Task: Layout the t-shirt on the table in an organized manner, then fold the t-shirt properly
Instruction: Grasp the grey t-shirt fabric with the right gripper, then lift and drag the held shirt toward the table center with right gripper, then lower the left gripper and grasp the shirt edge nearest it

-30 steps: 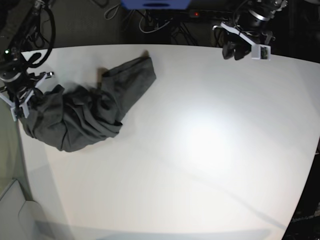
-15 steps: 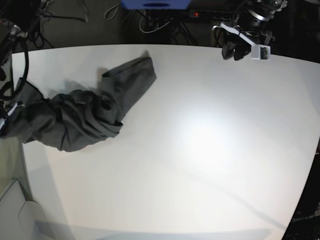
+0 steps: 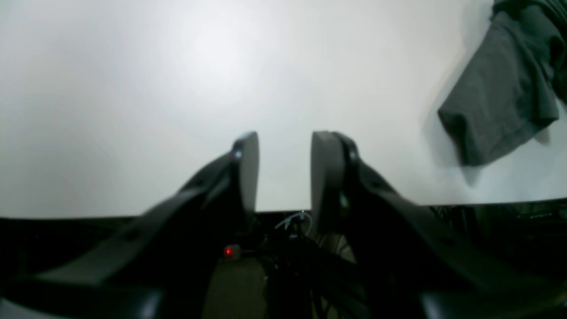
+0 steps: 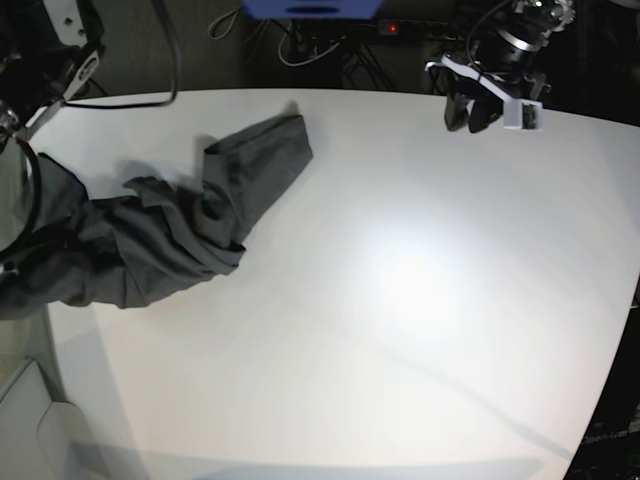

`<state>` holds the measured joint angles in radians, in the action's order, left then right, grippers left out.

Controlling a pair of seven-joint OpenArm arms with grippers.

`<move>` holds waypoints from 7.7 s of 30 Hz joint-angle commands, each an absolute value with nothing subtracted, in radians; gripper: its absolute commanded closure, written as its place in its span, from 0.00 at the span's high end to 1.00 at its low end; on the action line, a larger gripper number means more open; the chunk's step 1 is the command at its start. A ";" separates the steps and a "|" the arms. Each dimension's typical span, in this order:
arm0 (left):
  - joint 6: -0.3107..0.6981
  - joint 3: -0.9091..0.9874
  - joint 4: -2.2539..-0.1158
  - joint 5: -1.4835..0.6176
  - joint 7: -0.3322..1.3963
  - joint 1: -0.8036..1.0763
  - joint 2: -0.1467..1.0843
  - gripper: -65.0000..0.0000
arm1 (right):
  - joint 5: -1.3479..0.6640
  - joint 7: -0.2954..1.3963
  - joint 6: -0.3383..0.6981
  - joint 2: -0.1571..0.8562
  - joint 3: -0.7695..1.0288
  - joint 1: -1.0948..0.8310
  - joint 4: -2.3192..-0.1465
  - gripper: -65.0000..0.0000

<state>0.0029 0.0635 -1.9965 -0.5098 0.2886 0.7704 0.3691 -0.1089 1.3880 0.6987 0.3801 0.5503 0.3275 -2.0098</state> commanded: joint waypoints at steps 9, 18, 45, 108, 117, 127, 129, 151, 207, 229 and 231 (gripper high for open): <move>0.008 0.067 -2.014 -0.513 0.266 0.771 0.377 0.30 | -0.156 1.396 0.698 0.309 0.375 0.552 -2.026 0.00; 0.008 0.067 -2.014 -0.513 0.266 0.779 0.377 0.30 | -0.156 1.396 0.698 0.130 0.199 0.595 -1.949 0.00; 0.010 0.067 -2.012 -0.513 0.266 0.779 0.377 0.30 | -0.305 1.340 0.698 0.153 -0.122 0.390 -1.690 0.49; 0.010 0.076 -2.012 -0.510 0.262 0.889 0.380 0.30 | -0.512 1.396 0.698 -0.125 -0.099 0.318 -1.929 0.00; 0.007 0.076 -2.012 -0.507 0.265 0.909 0.380 0.30 | -0.506 1.184 0.698 -0.088 -0.461 0.318 -1.541 0.02; 0.010 0.067 -2.012 -0.507 0.265 0.901 0.380 0.30 | -0.526 1.153 0.698 -0.070 -0.487 0.292 -1.517 0.47; 0.012 0.067 -2.014 -0.512 0.265 0.903 0.383 0.30 | -0.549 1.148 0.698 -0.062 -0.486 0.280 -1.552 0.50; 0.012 0.031 -2.025 -0.512 0.266 0.713 0.380 0.31 | -0.561 1.156 0.698 0.140 -0.200 0.199 -1.603 0.51; 0.012 0.033 -1.656 -0.513 0.510 0.323 0.163 0.00 | -0.559 1.158 0.698 0.185 -0.199 0.182 -1.600 0.51; 0.010 0.452 -1.910 -0.513 0.519 0.326 0.091 0.00 | -0.561 1.158 0.698 0.202 -0.142 0.170 -1.748 0.51; 0.010 0.469 -1.859 -0.513 0.519 0.326 0.090 0.00 | -0.561 1.158 0.698 0.191 -0.107 0.170 -1.744 0.51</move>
